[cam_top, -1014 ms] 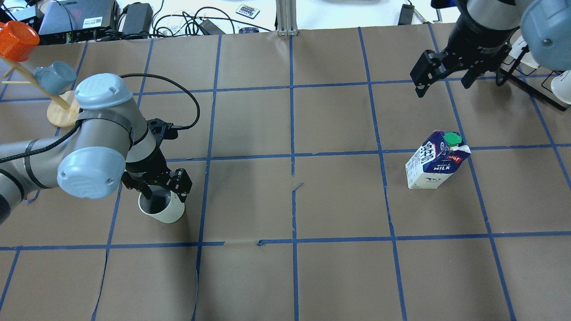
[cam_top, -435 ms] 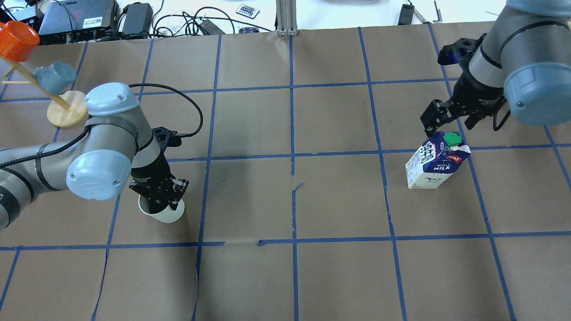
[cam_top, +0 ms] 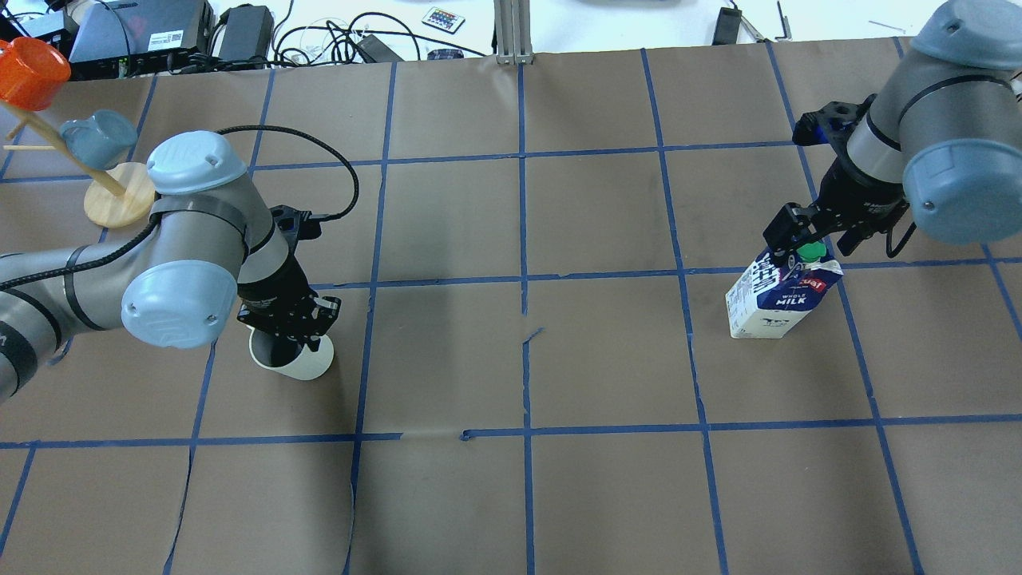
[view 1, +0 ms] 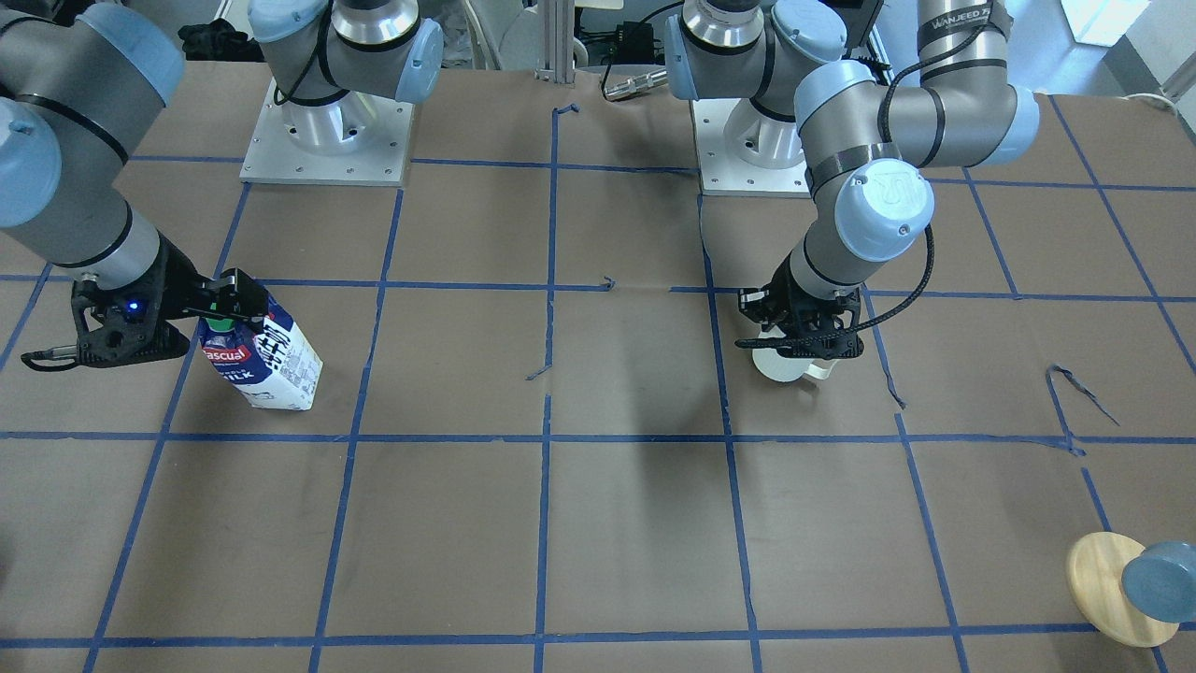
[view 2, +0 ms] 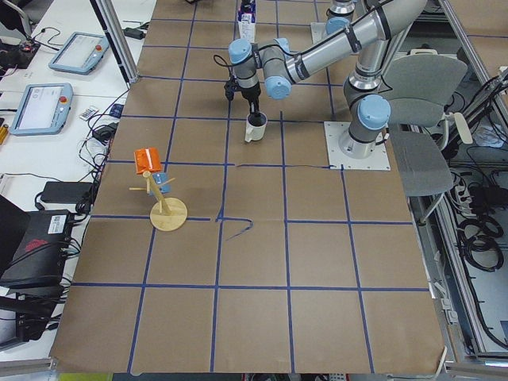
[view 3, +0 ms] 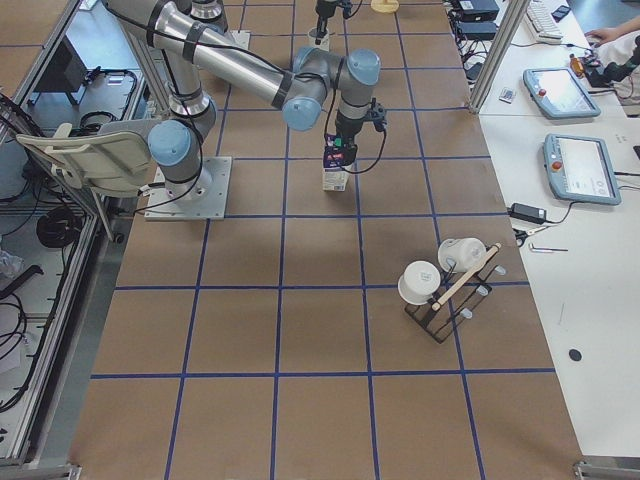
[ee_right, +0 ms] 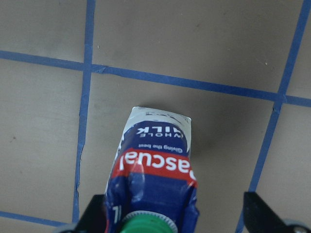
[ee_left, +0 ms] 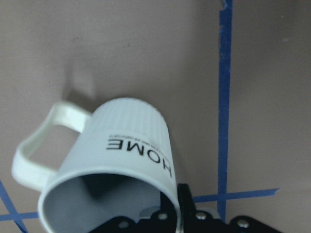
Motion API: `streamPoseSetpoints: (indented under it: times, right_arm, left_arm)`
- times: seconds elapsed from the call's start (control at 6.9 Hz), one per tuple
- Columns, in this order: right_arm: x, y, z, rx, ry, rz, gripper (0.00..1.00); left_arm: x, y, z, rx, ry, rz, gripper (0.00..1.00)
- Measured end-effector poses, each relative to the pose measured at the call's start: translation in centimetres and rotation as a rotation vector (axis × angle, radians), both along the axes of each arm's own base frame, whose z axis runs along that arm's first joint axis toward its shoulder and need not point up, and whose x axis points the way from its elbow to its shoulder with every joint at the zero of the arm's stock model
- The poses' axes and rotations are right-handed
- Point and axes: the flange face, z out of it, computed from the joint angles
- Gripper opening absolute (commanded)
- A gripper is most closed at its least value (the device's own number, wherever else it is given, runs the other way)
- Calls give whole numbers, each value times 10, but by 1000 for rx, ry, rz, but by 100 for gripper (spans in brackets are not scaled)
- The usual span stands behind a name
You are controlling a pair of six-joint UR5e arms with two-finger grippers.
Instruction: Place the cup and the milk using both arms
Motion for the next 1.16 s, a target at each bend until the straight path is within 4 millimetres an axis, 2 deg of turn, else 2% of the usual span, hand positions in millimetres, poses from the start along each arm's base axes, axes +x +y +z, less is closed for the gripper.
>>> streamPoseSetpoints:
  times: [0.14, 0.29, 0.58, 0.72, 0.87, 1.01, 1.16]
  right_arm:
    - [0, 0, -7, 12, -7, -3, 100]
    - [0, 0, -14, 21, -15, -8, 96]
    - [0, -1, -21, 38, -22, -16, 70]
    - [0, 0, -20, 43, -20, -22, 61]
    - [-1, 0, -19, 44, -16, -26, 56]
    - [0, 0, -18, 43, -15, -27, 53]
    - [0, -1, -16, 40, -16, -28, 47]
  left_arm:
    - [-15, -19, 14, -35, 14, 29, 0]
    - [-38, -44, 28, -72, 28, 46, 0]
    - [-90, -109, 55, -150, 80, 90, 0]
    - [-127, -134, 55, -162, 105, 121, 0]
    - [-169, -146, 45, -155, 113, 148, 0]
    - [-213, -144, 33, -140, 109, 145, 0]
    - [-244, -137, 19, -128, 103, 132, 0]
